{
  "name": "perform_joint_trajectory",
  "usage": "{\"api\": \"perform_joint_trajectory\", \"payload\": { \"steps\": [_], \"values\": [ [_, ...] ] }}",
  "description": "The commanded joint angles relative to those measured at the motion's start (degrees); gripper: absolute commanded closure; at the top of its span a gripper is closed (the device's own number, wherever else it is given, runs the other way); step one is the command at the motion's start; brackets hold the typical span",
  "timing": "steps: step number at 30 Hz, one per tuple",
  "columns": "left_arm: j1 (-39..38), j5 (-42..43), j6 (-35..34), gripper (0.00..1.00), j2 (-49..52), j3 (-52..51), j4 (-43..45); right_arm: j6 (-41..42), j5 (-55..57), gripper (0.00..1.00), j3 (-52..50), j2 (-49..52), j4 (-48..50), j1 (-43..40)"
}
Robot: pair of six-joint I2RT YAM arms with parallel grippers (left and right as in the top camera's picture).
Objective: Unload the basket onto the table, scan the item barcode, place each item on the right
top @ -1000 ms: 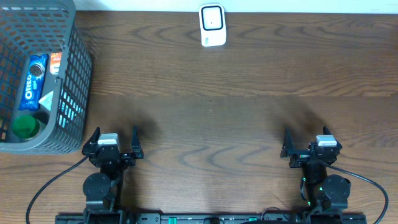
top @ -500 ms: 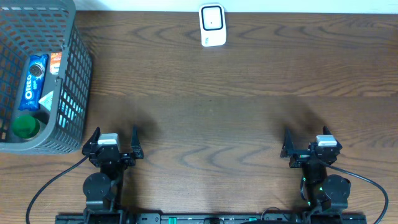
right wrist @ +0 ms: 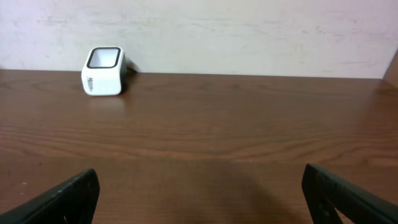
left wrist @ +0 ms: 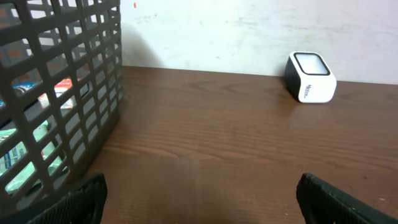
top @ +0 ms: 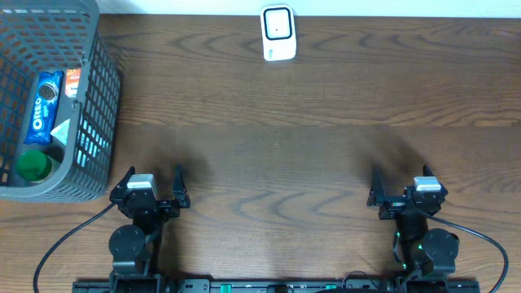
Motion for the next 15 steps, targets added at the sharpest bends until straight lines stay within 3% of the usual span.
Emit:
{"api": "perform_joint_trajectory", "payload": {
  "steps": [1,8,15],
  "values": [
    [0.2,2.2,-1.1,0.02,0.4,0.9,-3.4,0.4,0.3,0.01,-0.2,-0.3,0.0,0.5],
    [0.2,3.8,-2.0,0.02,7.6,11.3,-12.3,0.4,0.3,0.01,-0.2,-0.3,0.0,0.5],
    [0.2,4.9,-2.0,0.02,26.0,33.4,-28.8,0.4,0.3,0.01,-0.2,-0.3,0.0,0.5]
  ]
}}
